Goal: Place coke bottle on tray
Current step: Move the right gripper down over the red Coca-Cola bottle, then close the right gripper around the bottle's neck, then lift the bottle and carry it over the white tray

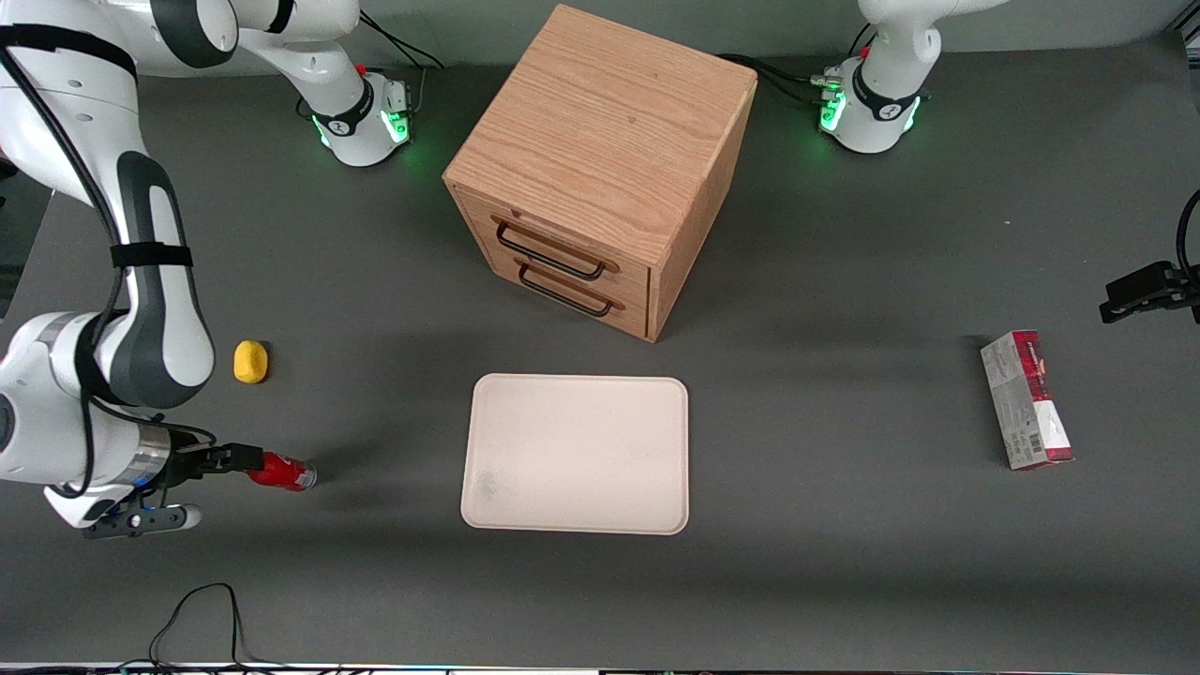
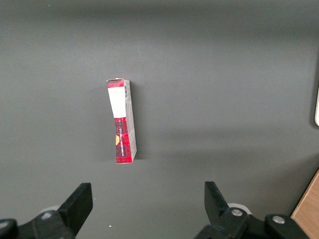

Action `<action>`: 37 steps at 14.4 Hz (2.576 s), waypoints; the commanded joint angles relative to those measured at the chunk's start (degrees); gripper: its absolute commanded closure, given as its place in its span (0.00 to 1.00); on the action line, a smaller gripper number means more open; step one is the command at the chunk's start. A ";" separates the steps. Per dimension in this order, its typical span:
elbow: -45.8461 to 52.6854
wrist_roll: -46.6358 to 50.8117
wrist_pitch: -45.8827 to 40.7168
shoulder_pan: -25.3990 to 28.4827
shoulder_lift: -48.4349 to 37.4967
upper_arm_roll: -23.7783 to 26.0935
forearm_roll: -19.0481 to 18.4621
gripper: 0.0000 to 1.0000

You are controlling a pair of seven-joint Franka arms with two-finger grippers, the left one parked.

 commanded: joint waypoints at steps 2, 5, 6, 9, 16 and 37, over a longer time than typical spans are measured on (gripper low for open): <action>-4.21 -0.57 3.45 0.15 -0.70 -0.02 0.88 0.00; -4.40 -0.66 3.37 0.32 -1.05 -0.02 0.88 0.16; -4.40 -0.66 3.10 0.41 -1.40 -0.02 0.79 0.44; -4.05 -1.01 3.01 0.32 -1.66 0.07 0.70 1.00; -0.72 -1.10 -2.06 0.32 -5.79 0.25 0.26 1.00; 19.67 4.26 -28.10 15.24 -13.72 1.56 0.00 1.00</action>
